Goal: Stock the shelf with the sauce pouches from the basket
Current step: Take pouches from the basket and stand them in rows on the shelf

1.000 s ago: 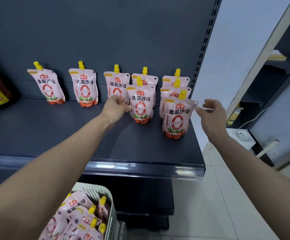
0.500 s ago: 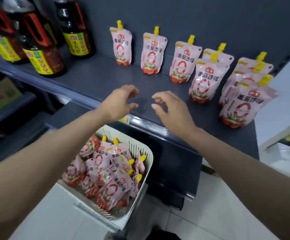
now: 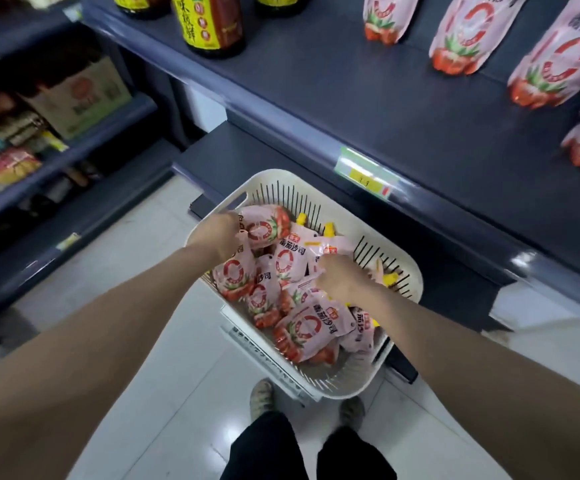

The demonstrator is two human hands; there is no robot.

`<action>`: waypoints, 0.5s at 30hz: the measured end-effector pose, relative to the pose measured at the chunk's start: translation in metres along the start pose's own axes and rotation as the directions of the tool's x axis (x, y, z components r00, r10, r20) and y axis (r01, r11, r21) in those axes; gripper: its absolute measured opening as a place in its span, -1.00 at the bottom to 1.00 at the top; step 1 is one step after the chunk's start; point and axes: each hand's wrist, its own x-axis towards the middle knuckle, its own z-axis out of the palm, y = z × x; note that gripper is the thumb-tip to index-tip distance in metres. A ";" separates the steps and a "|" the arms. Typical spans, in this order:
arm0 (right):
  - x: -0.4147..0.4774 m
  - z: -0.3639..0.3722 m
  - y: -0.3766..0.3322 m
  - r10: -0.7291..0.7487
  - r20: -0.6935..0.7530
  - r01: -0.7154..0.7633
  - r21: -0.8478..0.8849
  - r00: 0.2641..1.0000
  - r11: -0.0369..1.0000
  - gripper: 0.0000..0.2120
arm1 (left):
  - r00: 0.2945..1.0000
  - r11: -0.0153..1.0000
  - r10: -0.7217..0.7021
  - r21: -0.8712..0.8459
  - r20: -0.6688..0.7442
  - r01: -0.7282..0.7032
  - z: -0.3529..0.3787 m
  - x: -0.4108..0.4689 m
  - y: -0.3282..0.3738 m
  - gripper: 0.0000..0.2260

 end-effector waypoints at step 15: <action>0.113 -0.006 -0.091 -0.292 -0.205 0.256 -0.185 0.934 0.949 -0.39 | 1.000 0.999 -0.023 0.023 -0.007 0.023 0.020 0.007 -0.038 -0.56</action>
